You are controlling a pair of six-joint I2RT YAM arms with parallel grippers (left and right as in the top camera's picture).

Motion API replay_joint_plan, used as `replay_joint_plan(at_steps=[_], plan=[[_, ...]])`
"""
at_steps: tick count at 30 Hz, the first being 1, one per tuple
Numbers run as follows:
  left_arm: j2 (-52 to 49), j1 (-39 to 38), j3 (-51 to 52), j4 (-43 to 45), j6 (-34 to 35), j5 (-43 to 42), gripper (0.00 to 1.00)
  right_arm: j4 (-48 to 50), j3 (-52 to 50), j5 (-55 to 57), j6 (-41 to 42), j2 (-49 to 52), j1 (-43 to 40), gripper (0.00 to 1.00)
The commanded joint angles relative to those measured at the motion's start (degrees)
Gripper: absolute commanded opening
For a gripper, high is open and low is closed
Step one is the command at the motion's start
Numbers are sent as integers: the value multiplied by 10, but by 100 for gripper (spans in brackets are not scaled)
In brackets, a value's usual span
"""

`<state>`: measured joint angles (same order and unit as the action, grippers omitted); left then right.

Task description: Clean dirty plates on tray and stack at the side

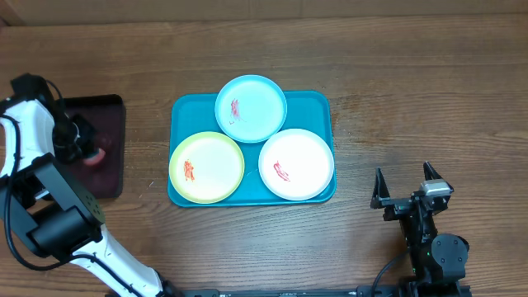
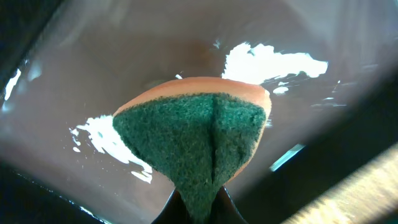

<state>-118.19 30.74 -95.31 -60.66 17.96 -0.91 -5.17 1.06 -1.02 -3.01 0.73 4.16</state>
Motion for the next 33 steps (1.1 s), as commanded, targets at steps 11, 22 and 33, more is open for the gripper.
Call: replay_joint_plan(at_steps=[11, 22, 33], plan=[[10, -9, -42, -13, -13, -78, 4, 3, -6, 5, 0, -6, 3, 100], [10, -10, -42, -14, -13, -77, 4, 3, -6, 5, 0, -6, 3, 100], [10, -12, -42, -10, -17, -77, 4, 3, -6, 5, 0, -6, 3, 100]])
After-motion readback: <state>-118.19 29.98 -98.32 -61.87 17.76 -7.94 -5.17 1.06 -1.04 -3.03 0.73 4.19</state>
